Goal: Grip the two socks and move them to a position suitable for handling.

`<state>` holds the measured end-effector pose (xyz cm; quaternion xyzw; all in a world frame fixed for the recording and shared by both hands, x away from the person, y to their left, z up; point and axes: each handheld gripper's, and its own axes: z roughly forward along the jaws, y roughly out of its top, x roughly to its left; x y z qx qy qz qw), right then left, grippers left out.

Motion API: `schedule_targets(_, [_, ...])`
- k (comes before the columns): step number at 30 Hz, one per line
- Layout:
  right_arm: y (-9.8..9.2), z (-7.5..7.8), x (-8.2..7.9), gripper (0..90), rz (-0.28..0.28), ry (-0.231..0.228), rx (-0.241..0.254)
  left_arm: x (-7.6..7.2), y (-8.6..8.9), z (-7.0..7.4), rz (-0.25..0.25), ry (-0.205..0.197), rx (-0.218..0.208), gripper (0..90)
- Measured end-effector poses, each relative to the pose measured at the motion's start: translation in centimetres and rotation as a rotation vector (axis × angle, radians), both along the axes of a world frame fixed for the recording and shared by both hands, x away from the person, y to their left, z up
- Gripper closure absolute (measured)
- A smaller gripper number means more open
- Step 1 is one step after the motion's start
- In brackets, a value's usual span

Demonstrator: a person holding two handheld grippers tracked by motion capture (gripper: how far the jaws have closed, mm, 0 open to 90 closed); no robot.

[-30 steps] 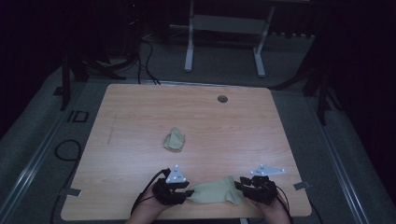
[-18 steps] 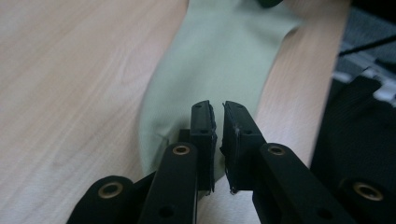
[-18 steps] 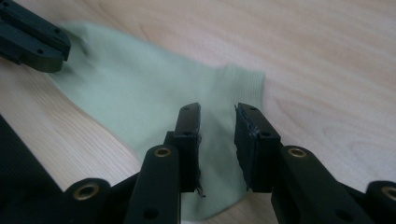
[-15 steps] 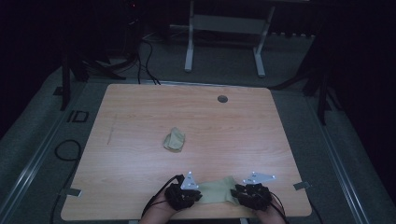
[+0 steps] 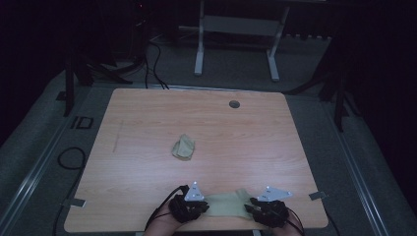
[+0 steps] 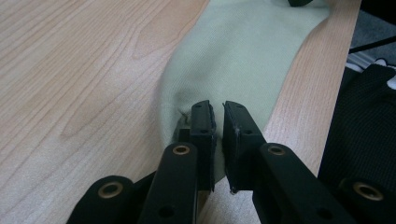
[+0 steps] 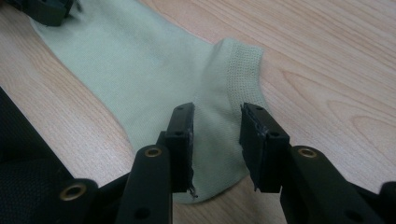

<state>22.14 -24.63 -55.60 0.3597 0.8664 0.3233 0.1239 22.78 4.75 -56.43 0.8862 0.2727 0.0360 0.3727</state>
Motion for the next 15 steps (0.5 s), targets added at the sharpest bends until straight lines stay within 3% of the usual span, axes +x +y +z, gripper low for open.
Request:
schedule_targets(4, [0.2, 0.3, 0.0, 58.0, 0.005, 0.019, 0.023, 0.0, 0.3, 0.4, -0.016, 0.002, -0.054, 74.6])
schedule_targets(8, [0.6, 1.7, 0.2, 55.7, 0.029, -0.011, 0.037, 0.0, 0.9, 1.3, -0.016, -0.018, -0.098, 67.3])
schedule_targets(11, [1.0, 2.9, 1.1, 50.6, 0.034, -0.023, 0.064, 0.1, 1.8, 1.8, 0.005, -0.031, -0.1, 60.1])
schedule_targets(15, [2.0, 4.0, 2.6, 43.9, 0.065, -0.027, 0.06, 0.2, 3.6, 2.1, 0.053, -0.03, -0.106, 51.7])
